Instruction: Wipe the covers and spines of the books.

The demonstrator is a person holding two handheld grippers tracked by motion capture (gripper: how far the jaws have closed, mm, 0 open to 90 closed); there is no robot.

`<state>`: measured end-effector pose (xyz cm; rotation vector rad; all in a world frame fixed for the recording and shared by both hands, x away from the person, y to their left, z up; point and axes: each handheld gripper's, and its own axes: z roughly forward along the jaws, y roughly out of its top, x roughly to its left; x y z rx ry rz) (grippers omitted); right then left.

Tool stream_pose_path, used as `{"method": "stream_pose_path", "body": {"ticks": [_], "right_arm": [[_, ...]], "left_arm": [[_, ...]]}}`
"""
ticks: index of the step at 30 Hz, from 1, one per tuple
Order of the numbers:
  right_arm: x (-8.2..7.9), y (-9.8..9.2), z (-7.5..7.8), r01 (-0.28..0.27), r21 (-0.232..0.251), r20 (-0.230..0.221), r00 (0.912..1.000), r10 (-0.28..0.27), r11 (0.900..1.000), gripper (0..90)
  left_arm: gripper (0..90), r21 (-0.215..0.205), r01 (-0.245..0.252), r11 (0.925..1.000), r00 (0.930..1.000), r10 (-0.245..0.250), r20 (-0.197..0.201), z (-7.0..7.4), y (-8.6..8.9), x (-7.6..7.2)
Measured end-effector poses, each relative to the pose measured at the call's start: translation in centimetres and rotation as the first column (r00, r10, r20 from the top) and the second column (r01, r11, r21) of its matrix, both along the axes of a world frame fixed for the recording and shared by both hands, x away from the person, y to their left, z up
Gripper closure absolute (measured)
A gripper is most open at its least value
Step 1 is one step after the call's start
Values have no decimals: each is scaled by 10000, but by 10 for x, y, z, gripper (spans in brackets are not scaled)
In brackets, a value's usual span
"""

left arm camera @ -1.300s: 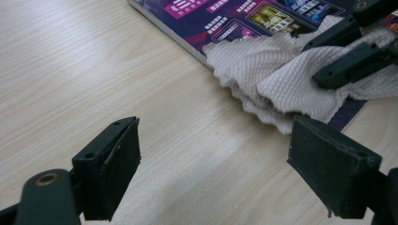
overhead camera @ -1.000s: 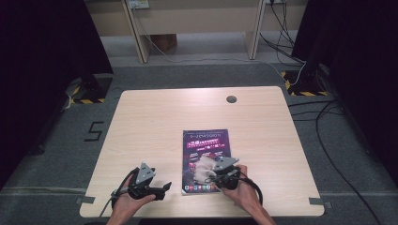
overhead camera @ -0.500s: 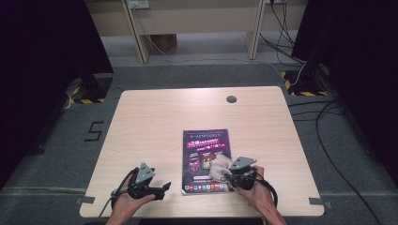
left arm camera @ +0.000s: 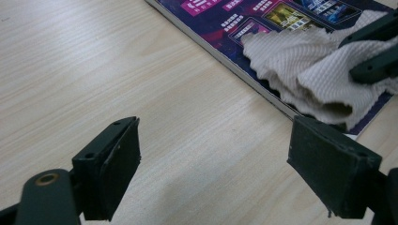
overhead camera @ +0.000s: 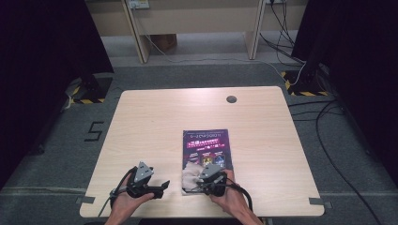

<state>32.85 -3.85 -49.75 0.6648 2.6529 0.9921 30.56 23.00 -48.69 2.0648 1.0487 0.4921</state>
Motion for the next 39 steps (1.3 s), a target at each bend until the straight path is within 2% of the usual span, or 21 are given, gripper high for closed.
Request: {"method": "stream_pose_path", "body": {"ticks": [5,6,15,24,32,36,39], "right_arm": [[-8,12,-1,-426,95,-26,9991,426,9990,717],[-9,13,0,-377,79,-66,9993,378,9993,717],[-7,5,0,-309,151,-206,9993,312,9994,718],[-4,-37,2,566,66,-313,9979,-564,9984,718],[-4,-75,3,1402,43,-318,9896,-1400,9901,718],[-6,-85,3,1565,95,-343,9871,-1561,9876,718],[-6,-86,3,1547,67,-292,9876,-1544,9879,717]], "left_arm": [[164,-2,-4,10000,10000,4,10,0,1,0],[164,-13,-2,10000,10000,2,7,0,1,0],[164,14,31,10000,10000,-31,-23,0,0,-1],[164,-5,22,10000,10000,-22,-44,0,0,-1],[164,10,53,10000,10000,-53,-24,-1,-1,-1],[163,33,67,10000,10000,-67,-59,-1,-2,-1],[164,31,96,9999,9999,-96,-56,-1,-3,-1]]}}
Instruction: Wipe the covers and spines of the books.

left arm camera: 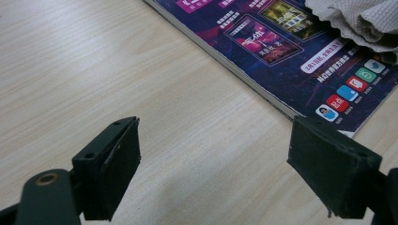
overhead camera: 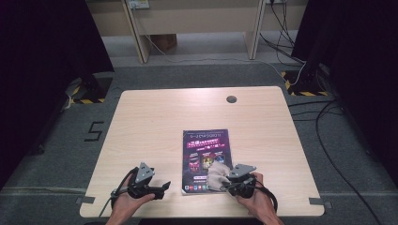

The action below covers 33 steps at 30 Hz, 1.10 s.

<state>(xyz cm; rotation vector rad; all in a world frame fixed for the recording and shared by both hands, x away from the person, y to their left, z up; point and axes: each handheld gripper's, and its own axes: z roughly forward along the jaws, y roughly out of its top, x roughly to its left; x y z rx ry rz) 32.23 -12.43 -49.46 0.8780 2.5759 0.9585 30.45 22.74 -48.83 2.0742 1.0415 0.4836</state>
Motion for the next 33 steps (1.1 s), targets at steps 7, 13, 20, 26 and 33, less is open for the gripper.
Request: {"method": "stream_pose_path", "body": {"ticks": [7,13,20,26,33], "right_arm": [[5,-1,0,29,-43,-66,10000,-29,10000,718],[22,-5,0,364,-160,136,9993,-362,9992,717],[41,-8,0,682,-184,317,9972,-676,9975,717],[28,-6,1,211,-149,71,9998,-210,9997,718],[14,-2,2,-324,-194,-106,9994,322,9993,717]], "left_arm": [[164,59,69,10000,10000,-69,-42,-1,-2,0],[164,66,73,10000,10000,-72,-49,-1,-2,0],[164,80,104,9999,9999,-103,-57,-1,-3,0],[164,70,103,9999,9999,-102,-42,-1,-3,0],[164,95,120,9999,9999,-119,-52,-1,-3,0]]}}
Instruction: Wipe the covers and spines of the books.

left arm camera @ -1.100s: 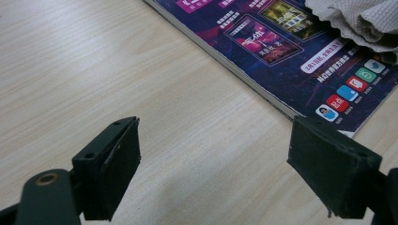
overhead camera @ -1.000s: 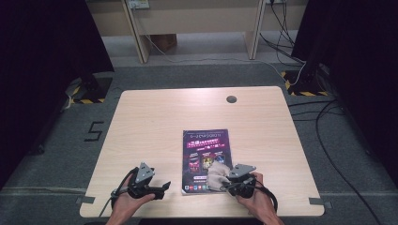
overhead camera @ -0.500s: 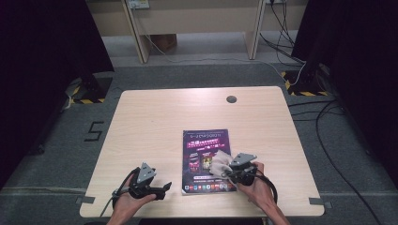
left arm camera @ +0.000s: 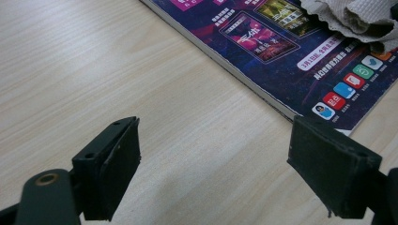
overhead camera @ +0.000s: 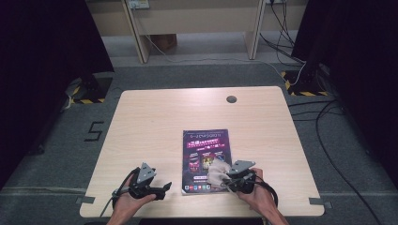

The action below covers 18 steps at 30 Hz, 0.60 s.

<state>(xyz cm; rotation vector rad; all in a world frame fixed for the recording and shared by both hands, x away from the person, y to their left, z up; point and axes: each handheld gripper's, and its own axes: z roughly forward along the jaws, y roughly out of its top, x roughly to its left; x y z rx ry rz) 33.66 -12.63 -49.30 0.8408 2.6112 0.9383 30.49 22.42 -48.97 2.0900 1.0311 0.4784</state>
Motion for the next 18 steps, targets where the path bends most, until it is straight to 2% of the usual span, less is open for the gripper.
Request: {"method": "stream_pose_path", "body": {"ticks": [6,18], "right_arm": [[26,-1,-1,551,-33,300,9980,-549,9985,717],[81,2,-1,1507,-18,391,9878,-1505,9886,717]], "left_arm": [[164,0,28,10000,10000,-28,-20,-1,-1,0],[164,-16,62,10000,10000,-62,-26,-1,-2,0]]}}
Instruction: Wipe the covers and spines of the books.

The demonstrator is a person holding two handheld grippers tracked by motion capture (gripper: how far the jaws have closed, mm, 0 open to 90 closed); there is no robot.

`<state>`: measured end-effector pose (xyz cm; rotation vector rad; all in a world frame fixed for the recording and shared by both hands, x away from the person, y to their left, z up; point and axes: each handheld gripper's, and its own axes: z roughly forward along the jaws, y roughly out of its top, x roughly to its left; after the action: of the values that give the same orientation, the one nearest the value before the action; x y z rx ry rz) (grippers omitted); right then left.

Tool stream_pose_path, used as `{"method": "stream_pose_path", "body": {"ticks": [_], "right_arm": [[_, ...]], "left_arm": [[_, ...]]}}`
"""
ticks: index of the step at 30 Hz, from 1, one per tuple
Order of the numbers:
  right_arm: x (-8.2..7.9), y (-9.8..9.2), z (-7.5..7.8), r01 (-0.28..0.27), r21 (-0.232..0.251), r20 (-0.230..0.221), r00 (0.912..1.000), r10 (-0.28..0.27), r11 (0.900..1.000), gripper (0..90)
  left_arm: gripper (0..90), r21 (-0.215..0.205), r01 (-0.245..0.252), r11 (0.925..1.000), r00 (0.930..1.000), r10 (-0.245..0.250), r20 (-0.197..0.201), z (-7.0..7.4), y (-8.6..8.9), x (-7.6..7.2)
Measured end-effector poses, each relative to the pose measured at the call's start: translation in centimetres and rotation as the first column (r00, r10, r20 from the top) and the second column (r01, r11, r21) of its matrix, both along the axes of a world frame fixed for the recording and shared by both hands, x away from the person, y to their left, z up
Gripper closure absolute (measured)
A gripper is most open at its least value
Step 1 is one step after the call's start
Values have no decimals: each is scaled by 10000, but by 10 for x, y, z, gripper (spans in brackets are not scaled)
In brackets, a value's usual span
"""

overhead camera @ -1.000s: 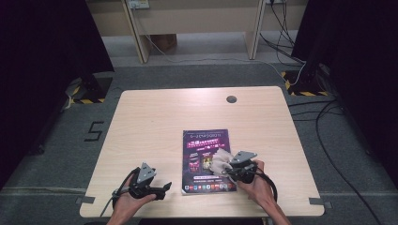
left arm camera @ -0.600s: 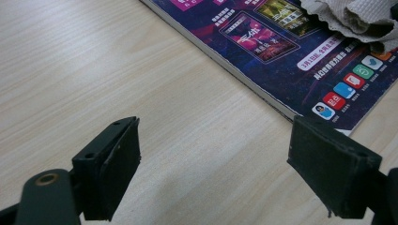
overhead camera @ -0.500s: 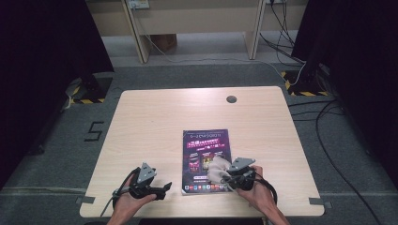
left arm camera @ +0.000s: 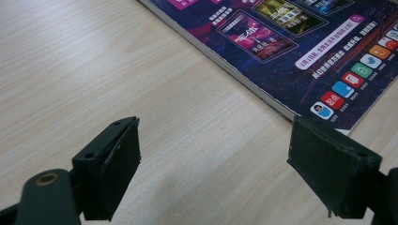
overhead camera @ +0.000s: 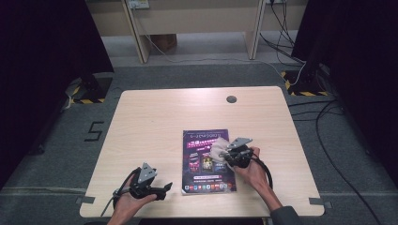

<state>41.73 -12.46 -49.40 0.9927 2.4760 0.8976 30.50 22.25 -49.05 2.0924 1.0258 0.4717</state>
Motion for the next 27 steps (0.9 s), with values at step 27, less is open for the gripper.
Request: {"method": "stream_pose_path", "body": {"ticks": [27], "right_arm": [[57,38,-1,742,259,-155,9972,-738,9969,715]], "left_arm": [[164,21,50,10000,10000,-50,-9,0,-2,0]]}}
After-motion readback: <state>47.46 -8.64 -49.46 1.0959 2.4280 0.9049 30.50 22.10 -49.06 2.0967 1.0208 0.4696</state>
